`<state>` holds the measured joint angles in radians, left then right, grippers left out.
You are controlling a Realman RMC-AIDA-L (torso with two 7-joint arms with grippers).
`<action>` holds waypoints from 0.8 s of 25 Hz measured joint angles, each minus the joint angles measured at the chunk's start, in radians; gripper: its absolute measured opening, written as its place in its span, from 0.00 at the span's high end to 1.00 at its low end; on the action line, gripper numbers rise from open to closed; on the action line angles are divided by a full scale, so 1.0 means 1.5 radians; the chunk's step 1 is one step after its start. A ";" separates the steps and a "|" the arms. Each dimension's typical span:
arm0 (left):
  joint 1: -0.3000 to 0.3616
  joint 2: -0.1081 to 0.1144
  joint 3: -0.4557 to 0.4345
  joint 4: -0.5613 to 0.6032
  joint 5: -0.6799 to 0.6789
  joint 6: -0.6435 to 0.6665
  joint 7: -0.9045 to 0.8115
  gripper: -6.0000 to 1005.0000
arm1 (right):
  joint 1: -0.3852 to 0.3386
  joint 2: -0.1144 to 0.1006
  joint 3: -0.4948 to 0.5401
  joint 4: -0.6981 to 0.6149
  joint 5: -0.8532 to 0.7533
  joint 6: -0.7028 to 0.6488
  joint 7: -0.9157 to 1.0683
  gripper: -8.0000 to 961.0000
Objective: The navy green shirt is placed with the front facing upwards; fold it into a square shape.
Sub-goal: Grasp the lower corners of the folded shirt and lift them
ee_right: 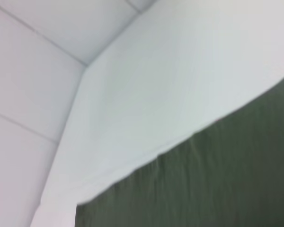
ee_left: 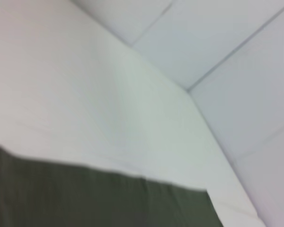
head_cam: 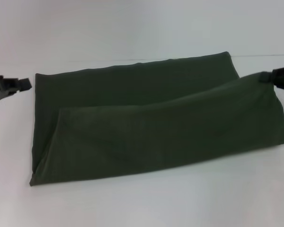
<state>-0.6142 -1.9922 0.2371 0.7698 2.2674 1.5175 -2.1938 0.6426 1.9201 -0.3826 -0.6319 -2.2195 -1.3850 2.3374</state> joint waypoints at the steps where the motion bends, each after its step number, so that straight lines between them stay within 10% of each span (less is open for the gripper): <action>1: 0.000 -0.005 0.000 -0.002 -0.010 -0.013 0.006 0.93 | 0.000 0.006 -0.001 0.001 0.008 0.012 -0.008 0.94; 6: -0.009 -0.020 0.013 -0.032 -0.026 -0.056 0.030 0.93 | 0.015 0.027 -0.021 0.036 0.020 0.070 -0.039 0.94; 20: -0.004 -0.005 0.088 -0.026 0.001 -0.023 -0.028 0.93 | 0.007 0.029 -0.035 0.051 0.022 0.074 -0.046 0.94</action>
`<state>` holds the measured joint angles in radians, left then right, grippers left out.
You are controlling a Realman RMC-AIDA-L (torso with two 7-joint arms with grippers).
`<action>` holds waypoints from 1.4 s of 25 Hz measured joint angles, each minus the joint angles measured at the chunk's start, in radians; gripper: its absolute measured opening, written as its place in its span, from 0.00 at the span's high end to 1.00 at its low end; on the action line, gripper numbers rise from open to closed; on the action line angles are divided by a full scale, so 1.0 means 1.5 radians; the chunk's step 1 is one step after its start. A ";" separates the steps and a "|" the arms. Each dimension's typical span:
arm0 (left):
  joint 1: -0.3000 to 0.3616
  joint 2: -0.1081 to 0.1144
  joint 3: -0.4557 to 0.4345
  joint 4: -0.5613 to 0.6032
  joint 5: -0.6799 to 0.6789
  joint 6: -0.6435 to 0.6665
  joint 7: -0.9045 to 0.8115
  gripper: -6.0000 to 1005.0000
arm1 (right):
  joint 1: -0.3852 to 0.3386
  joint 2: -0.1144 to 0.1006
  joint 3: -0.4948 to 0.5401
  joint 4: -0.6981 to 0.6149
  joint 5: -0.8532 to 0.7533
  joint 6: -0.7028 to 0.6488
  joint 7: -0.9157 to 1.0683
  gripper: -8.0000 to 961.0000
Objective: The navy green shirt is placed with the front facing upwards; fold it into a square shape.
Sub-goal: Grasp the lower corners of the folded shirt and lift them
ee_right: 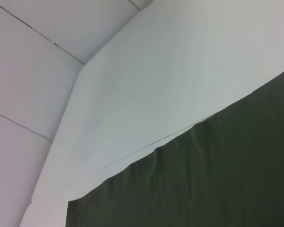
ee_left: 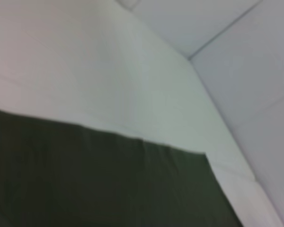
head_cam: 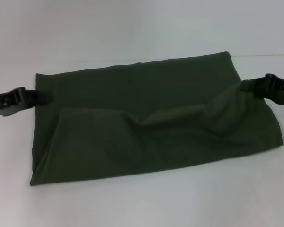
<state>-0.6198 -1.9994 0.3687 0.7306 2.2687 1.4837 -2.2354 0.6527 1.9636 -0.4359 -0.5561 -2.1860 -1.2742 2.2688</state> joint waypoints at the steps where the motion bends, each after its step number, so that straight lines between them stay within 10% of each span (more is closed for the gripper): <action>1: -0.003 0.000 0.012 0.000 0.004 -0.001 -0.002 0.90 | -0.002 0.000 0.001 0.000 0.000 0.000 -0.001 0.94; 16: -0.021 -0.016 0.167 0.001 0.007 -0.136 0.007 0.36 | -0.004 0.000 0.003 0.001 0.002 -0.011 -0.009 0.94; 35: -0.031 -0.029 0.218 -0.024 0.039 -0.222 0.006 0.28 | -0.003 -0.001 -0.001 0.001 0.009 -0.014 -0.004 0.94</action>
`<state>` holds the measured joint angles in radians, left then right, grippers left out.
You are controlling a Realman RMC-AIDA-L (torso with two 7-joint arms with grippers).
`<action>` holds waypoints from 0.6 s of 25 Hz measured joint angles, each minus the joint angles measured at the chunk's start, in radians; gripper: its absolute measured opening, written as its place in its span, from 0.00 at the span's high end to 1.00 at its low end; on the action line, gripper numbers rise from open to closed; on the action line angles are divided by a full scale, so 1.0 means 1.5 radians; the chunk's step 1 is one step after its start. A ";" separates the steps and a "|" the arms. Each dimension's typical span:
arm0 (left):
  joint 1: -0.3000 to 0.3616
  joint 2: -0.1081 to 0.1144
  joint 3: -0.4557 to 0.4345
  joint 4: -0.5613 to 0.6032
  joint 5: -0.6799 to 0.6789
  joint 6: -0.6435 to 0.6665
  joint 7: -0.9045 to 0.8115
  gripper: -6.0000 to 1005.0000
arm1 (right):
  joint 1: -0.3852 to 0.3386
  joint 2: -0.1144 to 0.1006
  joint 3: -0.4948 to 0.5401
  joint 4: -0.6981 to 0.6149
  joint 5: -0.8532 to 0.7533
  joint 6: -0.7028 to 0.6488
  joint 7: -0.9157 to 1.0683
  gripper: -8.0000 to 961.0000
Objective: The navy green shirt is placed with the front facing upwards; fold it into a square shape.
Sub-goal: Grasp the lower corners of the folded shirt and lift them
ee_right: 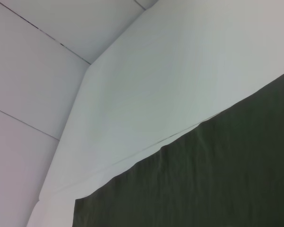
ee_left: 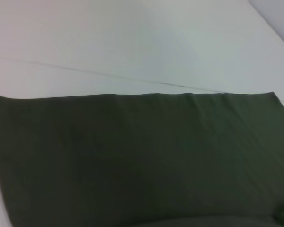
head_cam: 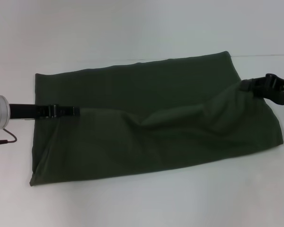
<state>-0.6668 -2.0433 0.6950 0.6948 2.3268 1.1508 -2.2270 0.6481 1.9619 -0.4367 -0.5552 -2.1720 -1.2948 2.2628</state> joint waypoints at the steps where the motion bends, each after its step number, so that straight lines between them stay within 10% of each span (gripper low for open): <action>1: 0.000 0.000 0.000 0.000 0.000 0.000 0.000 0.29 | 0.000 0.000 0.000 0.000 0.000 0.000 0.000 0.94; 15: 0.004 -0.006 0.033 -0.002 0.004 -0.026 0.010 0.29 | 0.001 0.000 -0.001 0.000 0.000 -0.002 -0.001 0.94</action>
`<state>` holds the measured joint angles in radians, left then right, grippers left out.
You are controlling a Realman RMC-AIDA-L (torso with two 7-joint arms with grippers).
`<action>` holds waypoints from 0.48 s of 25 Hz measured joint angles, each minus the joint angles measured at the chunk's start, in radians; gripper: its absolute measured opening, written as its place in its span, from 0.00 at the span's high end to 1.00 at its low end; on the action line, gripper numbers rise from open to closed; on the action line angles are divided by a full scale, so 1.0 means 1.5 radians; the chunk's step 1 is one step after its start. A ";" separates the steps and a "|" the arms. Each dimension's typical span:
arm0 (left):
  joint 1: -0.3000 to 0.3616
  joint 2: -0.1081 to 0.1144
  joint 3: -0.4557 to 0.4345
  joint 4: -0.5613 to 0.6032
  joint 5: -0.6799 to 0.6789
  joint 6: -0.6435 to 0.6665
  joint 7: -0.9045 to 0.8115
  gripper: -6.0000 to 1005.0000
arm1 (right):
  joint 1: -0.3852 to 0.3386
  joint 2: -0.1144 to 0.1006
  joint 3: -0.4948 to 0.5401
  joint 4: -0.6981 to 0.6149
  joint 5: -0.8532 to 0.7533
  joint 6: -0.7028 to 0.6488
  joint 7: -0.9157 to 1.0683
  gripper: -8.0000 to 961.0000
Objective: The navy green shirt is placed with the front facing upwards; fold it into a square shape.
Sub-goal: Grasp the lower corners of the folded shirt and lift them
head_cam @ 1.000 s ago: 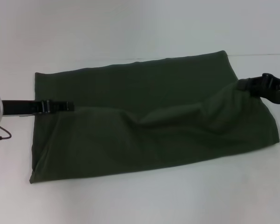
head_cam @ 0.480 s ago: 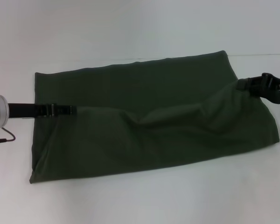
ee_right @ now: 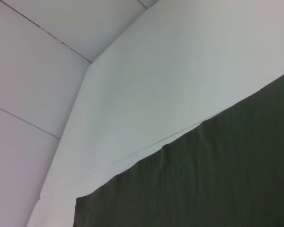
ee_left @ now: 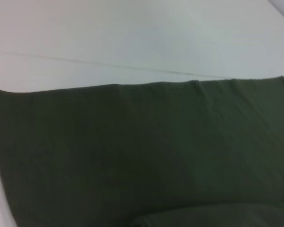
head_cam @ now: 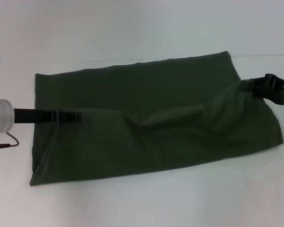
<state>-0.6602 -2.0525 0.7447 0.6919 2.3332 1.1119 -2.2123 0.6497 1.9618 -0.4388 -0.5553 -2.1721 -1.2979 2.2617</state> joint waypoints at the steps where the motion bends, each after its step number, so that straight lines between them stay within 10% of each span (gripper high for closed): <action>1: 0.000 -0.002 0.008 0.000 0.000 -0.006 0.000 0.29 | 0.000 0.000 0.000 0.000 0.000 0.000 0.000 0.94; 12: -0.001 -0.004 0.018 0.003 0.001 -0.014 -0.006 0.29 | 0.001 0.000 0.000 0.000 -0.001 -0.001 0.000 0.94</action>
<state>-0.6610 -2.0586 0.7716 0.6958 2.3348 1.0904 -2.2217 0.6507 1.9614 -0.4387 -0.5553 -2.1737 -1.2991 2.2623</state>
